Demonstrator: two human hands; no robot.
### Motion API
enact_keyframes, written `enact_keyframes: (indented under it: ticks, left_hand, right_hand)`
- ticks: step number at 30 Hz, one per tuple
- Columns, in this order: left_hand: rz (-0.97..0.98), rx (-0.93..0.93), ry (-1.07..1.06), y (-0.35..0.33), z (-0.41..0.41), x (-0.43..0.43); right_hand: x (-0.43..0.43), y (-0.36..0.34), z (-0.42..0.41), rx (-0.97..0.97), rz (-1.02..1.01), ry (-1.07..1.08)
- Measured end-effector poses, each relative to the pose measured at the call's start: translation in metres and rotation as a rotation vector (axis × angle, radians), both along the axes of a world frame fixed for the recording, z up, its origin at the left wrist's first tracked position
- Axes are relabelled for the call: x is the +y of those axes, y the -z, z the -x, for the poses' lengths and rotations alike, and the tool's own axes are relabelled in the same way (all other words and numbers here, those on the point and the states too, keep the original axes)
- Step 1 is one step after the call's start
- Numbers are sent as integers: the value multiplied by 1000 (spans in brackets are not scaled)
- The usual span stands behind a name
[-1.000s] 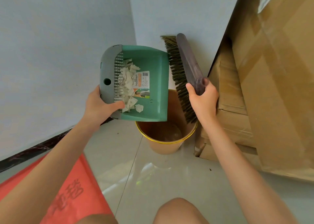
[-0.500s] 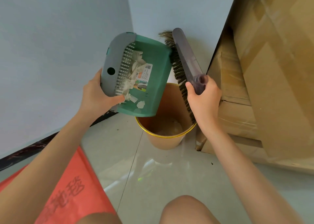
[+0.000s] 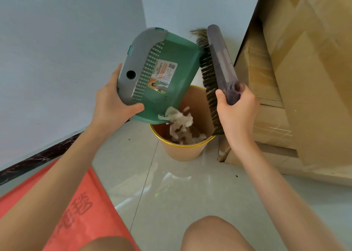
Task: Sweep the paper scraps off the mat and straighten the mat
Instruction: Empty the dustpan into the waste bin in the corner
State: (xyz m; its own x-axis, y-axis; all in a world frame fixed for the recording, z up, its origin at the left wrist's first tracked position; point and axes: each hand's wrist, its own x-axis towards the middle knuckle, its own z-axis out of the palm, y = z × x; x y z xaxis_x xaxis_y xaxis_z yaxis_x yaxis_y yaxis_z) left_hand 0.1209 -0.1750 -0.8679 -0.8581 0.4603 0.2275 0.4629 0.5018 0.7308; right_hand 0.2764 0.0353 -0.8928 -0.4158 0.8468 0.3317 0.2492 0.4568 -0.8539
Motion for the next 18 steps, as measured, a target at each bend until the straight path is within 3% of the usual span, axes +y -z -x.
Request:
enact_keyframes:
  ticks: [11,18]
  left_hand:
    - [-149,147,-60,-3,-25,-2]
    - [-110,32,-81,18,-22,3]
  right_hand:
    - [-20,-6,-14,186,-23,17]
    - [-24,10,-14,151,-26,-55]
